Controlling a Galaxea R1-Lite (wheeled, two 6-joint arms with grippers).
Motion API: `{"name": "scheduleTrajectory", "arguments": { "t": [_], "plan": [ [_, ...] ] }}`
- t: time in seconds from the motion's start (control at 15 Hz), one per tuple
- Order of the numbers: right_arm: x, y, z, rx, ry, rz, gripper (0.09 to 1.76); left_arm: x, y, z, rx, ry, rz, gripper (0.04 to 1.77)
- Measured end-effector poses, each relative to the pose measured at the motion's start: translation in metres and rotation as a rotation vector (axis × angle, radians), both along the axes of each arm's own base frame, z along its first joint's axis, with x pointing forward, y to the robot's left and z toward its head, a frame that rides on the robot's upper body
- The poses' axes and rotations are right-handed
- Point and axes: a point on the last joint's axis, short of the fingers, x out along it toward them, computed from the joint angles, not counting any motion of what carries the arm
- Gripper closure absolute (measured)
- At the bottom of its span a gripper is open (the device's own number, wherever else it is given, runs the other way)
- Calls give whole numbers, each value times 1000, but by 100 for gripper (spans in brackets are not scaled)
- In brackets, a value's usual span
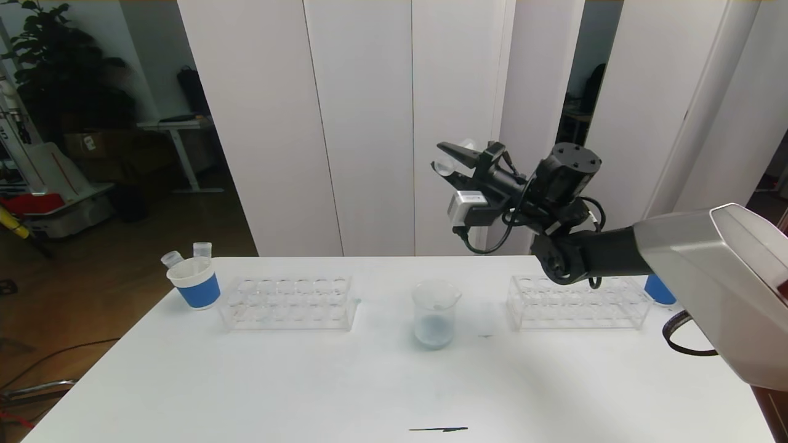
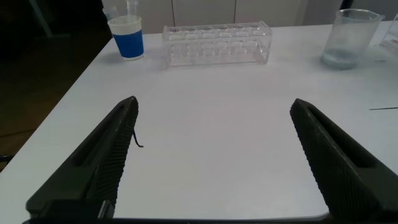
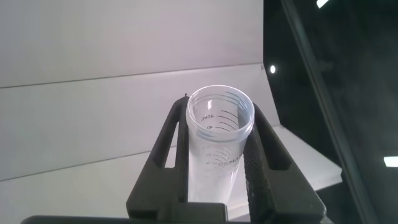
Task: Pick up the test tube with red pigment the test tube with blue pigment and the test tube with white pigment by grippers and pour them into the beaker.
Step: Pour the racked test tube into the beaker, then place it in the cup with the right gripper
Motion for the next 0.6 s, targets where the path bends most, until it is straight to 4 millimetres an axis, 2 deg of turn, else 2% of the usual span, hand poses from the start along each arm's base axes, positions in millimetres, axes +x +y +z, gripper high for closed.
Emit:
{"name": "scheduleTrajectory", "arguments": {
  "t": [0.33,0.47,0.6],
  "plan": [
    [-18,0,39,601,325,-226,127,0,0,0,0,0,0,6],
    [-21,-7,43,847,468,-254,127,0,0,0,0,0,0,6],
    [-23,-17,38,1020,630,-263,127,0,0,0,0,0,0,6]
  ]
}}
